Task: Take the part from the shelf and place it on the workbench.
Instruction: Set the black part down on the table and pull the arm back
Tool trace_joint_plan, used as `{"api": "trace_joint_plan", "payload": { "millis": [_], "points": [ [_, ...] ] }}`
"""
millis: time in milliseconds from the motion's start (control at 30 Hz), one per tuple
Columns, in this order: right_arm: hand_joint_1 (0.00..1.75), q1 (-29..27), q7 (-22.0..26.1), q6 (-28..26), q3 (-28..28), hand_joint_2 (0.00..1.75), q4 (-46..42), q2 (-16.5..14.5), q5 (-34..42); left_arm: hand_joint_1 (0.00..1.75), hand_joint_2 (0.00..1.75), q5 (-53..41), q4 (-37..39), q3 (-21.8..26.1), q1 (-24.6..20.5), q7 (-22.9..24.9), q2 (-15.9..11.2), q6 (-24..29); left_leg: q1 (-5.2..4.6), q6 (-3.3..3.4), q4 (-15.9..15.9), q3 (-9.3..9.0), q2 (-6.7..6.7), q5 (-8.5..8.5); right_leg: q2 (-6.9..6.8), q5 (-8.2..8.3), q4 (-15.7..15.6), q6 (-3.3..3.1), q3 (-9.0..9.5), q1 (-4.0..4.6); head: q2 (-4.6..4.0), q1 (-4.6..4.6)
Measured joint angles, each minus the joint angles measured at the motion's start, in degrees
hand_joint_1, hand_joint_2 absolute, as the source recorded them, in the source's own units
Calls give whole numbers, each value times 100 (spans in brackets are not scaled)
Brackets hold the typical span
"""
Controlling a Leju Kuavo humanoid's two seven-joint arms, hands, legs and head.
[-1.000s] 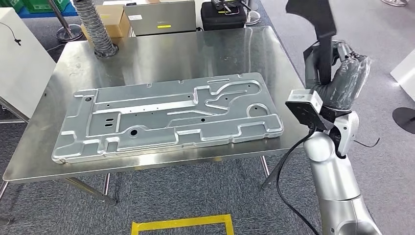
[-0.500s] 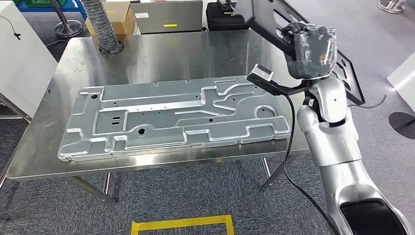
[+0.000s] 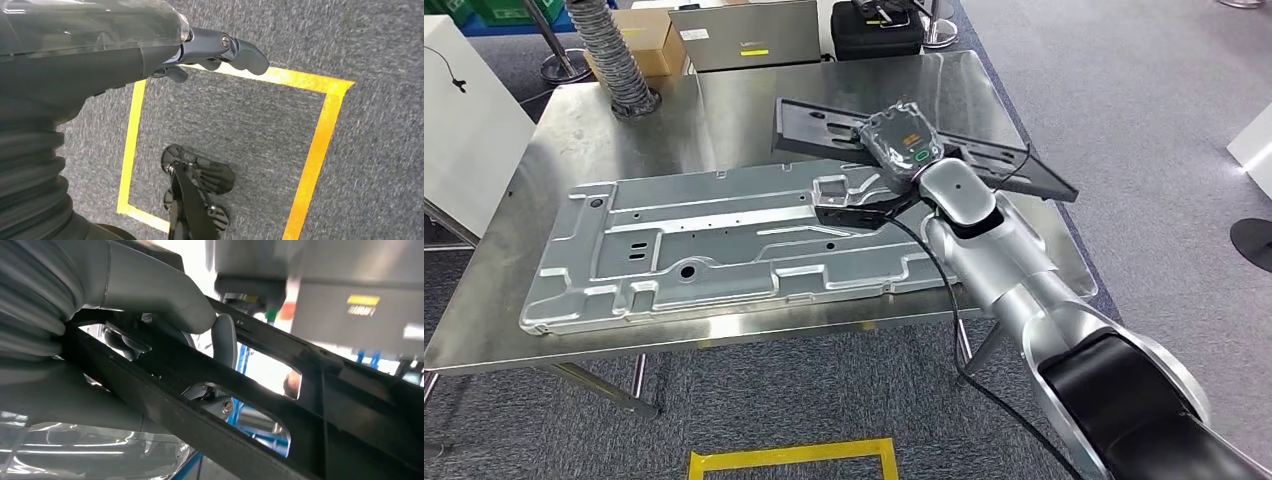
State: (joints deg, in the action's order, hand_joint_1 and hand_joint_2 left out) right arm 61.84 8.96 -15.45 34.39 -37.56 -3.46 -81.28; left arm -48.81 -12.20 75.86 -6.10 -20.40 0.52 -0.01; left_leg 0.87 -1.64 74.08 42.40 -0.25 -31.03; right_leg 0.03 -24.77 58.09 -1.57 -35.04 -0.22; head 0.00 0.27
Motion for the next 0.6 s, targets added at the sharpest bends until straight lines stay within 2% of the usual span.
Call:
{"api": "trace_joint_plan", "payload": {
  "millis": [67, 100, 133, 167, 233, 300, 333, 400, 433, 467, 500, 533, 600],
  "points": [
    [175, 17, 1, -2, 67, 175, 161, -92, 68, 0, 175, -1, 0, -2, 6, -3, -2, -7, -1, 35, -757, -328, 1, 428, 4, -32, 21, 12, 20, 6, 0, 1],
    [175, 33, 2, 3, 92, 175, 232, -130, 116, 0, 175, 1, 0, -2, 6, -6, -3, -10, -11, 55, -1149, -513, 1, 583, 9, -49, 37, 28, 22, 17, 0, 1],
    [175, 50, 6, 22, 112, 175, 305, -164, 173, 0, 175, 2, 0, -3, 5, -10, -4, -15, -21, 75, -1413, -641, -1, 667, 13, -60, 47, 49, 20, 25, 0, 3],
    [175, 58, 19, 49, 126, 175, 379, -196, 234, 0, 175, 3, 0, -3, 5, -15, -4, -20, -31, 93, -1526, -694, -4, 673, 17, -64, 50, 73, 14, 33, 0, 3],
    [175, 62, 69, 120, 156, 175, 543, -268, 368, 0, 175, 8, 0, -4, 10, -25, -3, -22, -33, 134, -1553, -706, -7, 672, 22, -61, 40, 126, 12, 43, 1, 7],
    [175, 62, 131, 180, 179, 175, 701, -351, 475, 0, 175, 17, 0, -4, 7, -33, -1, -14, -7, 192, -1596, -725, -4, 694, 23, -158, 153, 182, -32, 40, 1, 13],
    [175, 63, 158, 203, 191, 175, 775, -397, 509, 0, 175, 22, 0, -4, 0, -37, 1, -8, 5, 218, -1617, -737, -1, 705, 22, -286, 367, 207, -127, 37, 1, 16],
    [175, 44, 202, 241, 230, 175, 916, -494, 546, 0, 175, 28, 0, -4, -12, -43, 2, 1, 8, 246, -1623, -744, 1, 706, 20, -625, 1101, 242, -479, 17, 0, 22],
    [175, 20, 221, 270, 256, 175, 979, -546, 556, 0, 175, 33, 0, -4, -14, -44, 2, 5, 7, 252, -1619, -745, 0, 702, 19, -740, 1458, 253, -662, 5, 0, 22],
    [175, -10, 237, 316, 287, 175, 1041, -608, 566, 0, 175, 38, 0, -3, -13, -49, 2, 6, 7, 253, -1613, -747, -2, 696, 18, -758, 1656, 258, -777, -6, 0, 23],
    [175, -38, 254, 378, 320, 175, 1097, -681, 576, 0, 175, 44, 0, -3, -12, -57, 3, 7, 7, 251, -1603, -750, -4, 688, 17, -665, 1625, 255, -785, -14, 0, 24],
    [175, -56, 272, 448, 354, 175, 1144, -765, 589, 0, 175, 48, 0, -2, -13, -69, 4, 8, 7, 242, -1593, -756, -5, 677, 15, -484, 1369, 242, -683, -18, 0, 25],
    [175, -67, 298, 578, 409, 175, 1215, -935, 624, 0, 175, 45, 0, -3, -25, -99, 10, 7, -2, 209, -1573, -763, -4, 649, 13, -106, 559, 197, -317, -6, 0, 21]
  ]
}}
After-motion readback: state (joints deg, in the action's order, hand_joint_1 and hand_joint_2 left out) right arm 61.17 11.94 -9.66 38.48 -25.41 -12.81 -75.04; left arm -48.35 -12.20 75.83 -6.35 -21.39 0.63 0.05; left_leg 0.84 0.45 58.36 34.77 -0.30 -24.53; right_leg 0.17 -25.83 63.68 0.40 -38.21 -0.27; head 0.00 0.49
